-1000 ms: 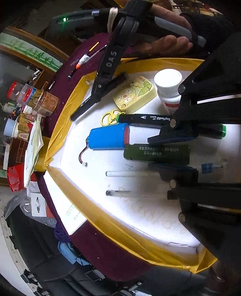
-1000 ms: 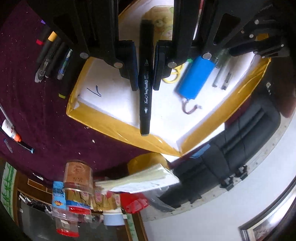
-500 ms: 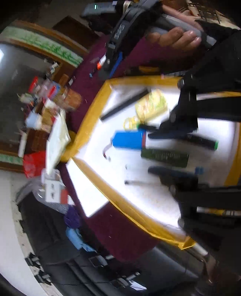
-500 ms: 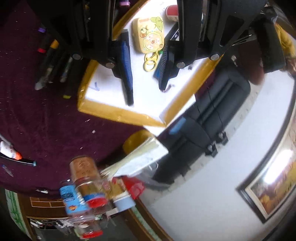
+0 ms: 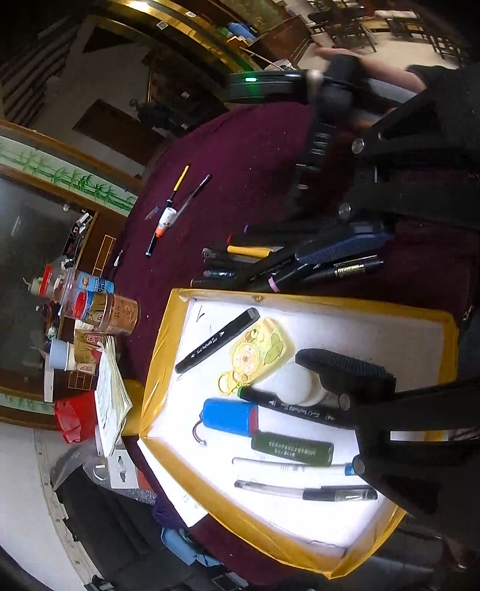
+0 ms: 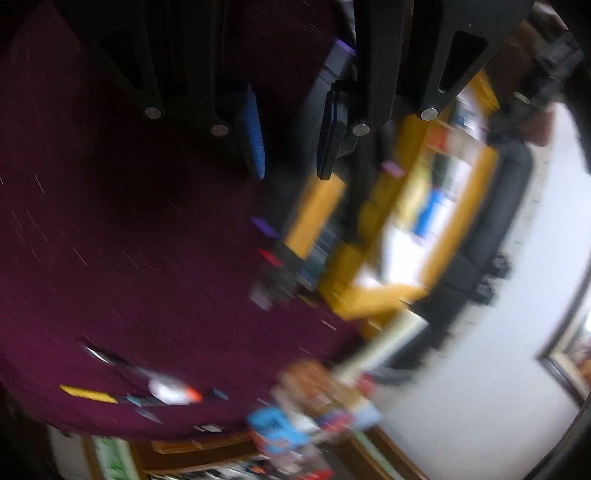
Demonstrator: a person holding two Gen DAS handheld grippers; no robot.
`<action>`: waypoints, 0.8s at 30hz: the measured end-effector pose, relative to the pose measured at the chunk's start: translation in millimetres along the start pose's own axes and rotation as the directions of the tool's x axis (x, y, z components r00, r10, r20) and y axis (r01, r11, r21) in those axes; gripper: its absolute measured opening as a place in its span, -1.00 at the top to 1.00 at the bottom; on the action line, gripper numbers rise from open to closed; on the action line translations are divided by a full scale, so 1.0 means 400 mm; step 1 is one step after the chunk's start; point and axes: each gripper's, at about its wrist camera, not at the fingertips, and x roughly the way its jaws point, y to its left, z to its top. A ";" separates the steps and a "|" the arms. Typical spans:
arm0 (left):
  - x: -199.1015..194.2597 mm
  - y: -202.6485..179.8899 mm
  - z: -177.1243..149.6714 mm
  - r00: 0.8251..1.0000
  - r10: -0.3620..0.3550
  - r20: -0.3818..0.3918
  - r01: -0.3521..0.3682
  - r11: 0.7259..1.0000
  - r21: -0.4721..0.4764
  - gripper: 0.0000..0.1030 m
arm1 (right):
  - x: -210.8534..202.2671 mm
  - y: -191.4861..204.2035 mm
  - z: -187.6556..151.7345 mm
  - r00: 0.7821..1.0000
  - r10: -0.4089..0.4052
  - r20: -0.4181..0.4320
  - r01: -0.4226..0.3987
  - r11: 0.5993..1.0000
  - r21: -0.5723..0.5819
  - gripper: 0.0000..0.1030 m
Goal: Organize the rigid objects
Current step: 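Move both open grippers from the tray to the pile of markers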
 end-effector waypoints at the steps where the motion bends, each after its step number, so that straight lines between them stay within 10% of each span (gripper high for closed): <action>1: -0.001 0.001 -0.003 1.000 0.000 -0.003 0.000 1.000 -0.004 0.11 | -0.002 -0.003 -0.019 1.000 -0.002 -0.009 0.002 1.000 -0.002 0.51; 19: -0.015 0.007 -0.028 0.999 -0.038 -0.021 0.038 0.999 -0.019 0.11 | 0.019 0.120 -0.046 0.947 -0.321 -0.004 0.316 0.934 -0.165 0.93; 24: -0.015 -0.019 -0.035 0.999 -0.040 -0.018 0.040 0.999 0.007 0.11 | -0.008 0.105 -0.038 0.972 -0.233 0.015 0.233 0.966 -0.112 0.92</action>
